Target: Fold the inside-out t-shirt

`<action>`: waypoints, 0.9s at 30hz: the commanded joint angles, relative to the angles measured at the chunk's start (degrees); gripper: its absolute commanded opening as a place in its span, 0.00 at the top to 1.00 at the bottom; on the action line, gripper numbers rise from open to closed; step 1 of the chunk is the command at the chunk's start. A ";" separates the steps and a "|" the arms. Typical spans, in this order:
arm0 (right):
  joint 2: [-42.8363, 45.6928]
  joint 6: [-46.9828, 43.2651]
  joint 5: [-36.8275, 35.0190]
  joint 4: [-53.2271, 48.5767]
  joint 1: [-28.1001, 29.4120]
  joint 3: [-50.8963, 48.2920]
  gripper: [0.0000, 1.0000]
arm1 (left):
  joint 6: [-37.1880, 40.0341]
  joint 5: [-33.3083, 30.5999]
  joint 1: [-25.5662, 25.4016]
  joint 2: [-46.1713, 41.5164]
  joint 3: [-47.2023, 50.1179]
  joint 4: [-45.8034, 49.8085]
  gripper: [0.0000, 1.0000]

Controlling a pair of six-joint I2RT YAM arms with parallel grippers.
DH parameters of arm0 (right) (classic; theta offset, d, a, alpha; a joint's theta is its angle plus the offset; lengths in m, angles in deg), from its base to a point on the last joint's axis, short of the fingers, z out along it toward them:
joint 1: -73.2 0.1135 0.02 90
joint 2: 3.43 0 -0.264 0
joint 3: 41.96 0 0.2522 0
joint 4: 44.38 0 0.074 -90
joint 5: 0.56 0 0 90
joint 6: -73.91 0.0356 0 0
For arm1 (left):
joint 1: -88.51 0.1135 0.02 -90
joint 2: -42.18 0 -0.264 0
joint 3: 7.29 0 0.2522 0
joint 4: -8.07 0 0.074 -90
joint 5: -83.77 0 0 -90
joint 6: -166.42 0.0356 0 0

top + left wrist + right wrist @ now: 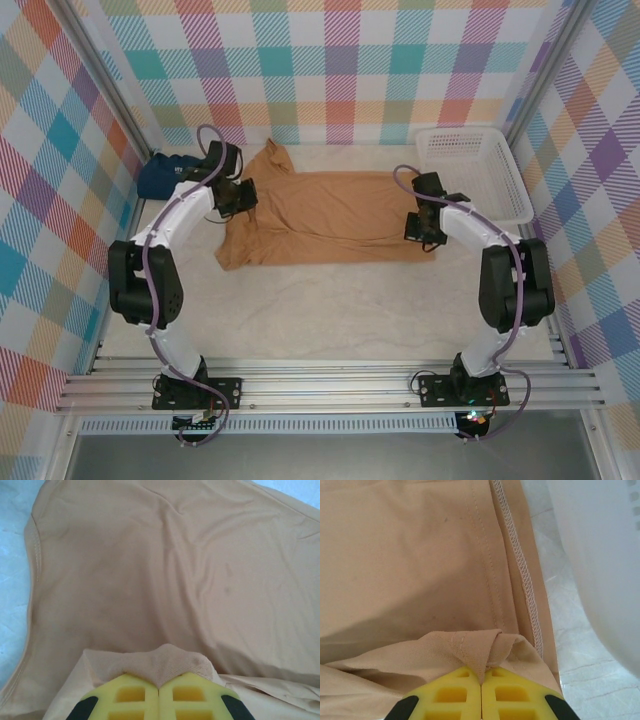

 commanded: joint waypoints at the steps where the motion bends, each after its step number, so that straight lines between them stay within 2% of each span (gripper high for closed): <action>1: -1.70 -0.56 -2.24 1.64 0.66 2.98 0.93 | 1.57 0.27 0.75 2.59 -3.47 -0.10 1.00; 13: -8.20 -0.63 -4.82 2.33 1.28 8.26 0.92 | 1.99 -0.42 1.08 11.11 -9.67 -0.18 1.00; 20: -11.88 -1.36 -6.88 1.42 1.64 13.08 0.82 | 2.70 -2.87 1.51 18.88 -17.46 1.23 0.99; 25: -10.58 -2.31 -5.42 1.25 2.24 13.96 0.74 | 2.90 -5.79 1.62 24.88 -24.19 2.13 0.89; 27: -9.08 -2.59 -3.62 1.79 2.41 12.60 0.73 | 2.99 -6.35 1.78 27.45 -28.53 3.70 0.77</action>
